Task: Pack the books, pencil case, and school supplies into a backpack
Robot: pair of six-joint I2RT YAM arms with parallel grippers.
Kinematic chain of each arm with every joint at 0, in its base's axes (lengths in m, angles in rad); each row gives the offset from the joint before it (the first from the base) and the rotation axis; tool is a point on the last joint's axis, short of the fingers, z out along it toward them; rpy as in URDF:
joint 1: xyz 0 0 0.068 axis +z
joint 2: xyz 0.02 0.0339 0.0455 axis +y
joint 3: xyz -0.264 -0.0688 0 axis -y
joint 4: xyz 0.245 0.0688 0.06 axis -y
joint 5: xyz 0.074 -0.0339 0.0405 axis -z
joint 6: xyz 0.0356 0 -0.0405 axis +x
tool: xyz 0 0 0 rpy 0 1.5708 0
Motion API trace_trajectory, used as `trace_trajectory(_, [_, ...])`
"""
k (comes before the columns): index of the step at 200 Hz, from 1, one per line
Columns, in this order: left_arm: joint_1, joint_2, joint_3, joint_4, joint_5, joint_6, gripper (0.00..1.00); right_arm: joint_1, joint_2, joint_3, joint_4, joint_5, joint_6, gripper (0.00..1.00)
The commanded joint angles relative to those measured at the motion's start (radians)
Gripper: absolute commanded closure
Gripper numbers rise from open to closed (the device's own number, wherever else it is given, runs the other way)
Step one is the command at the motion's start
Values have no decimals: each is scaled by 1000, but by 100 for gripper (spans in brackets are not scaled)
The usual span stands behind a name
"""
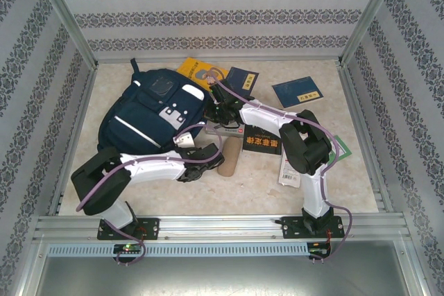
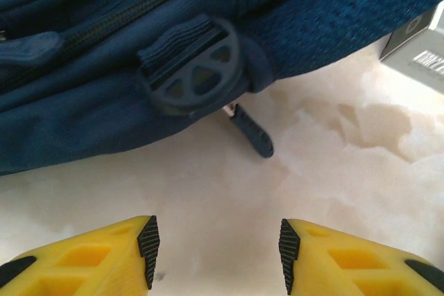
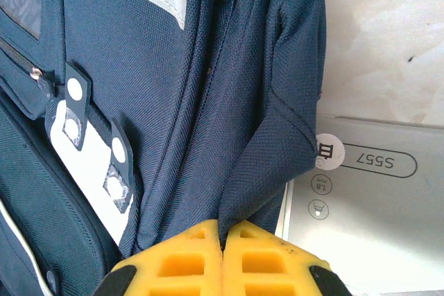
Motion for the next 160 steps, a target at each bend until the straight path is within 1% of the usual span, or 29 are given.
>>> trace_trajectory(1, [10,42,45,33,-63,-46,48,6,-36,12,6,-53,10,100])
trace_trajectory(36, [33,114,111,-61,-92,-109,48,4,-21,-5,11,-66,15,100])
trace_trajectory(66, [69,121,85,-25,-86,-126,49,6,-13,-10,12,-79,18,100])
trace_trajectory(114, [111,177,113,-7,-57,-121,49,7,-18,-14,12,-84,14,100])
trace_trajectory(132, [119,207,124,-9,-50,-124,51,9,-18,-14,13,-85,14,100])
trace_trajectory(146, [124,225,132,-7,-47,-129,54,9,-18,-16,14,-89,14,100])
trace_trajectory(160, [132,235,137,1,-44,-129,54,11,-19,-19,14,-91,14,100])
